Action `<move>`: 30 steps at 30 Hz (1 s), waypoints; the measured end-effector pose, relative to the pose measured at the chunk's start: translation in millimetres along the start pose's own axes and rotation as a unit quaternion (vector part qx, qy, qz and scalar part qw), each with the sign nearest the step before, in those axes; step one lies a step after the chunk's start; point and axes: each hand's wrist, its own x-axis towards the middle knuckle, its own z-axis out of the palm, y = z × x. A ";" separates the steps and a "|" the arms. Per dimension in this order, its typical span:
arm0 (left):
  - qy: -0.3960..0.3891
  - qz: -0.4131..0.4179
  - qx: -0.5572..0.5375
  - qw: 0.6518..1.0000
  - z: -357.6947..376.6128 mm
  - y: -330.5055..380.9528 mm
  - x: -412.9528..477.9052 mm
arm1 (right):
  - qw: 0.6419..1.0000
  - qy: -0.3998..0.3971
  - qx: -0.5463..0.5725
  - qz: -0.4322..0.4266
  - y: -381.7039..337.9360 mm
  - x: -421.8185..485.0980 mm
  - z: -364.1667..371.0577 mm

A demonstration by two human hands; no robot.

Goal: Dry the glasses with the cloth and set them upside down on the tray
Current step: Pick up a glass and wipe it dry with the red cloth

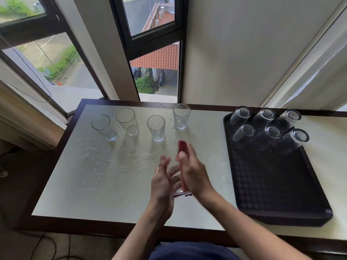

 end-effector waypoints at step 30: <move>-0.014 0.046 0.050 0.998 7.8 4.6 -14.8 | 0.979 -0.010 0.193 0.063 11.0 -3.9 0.6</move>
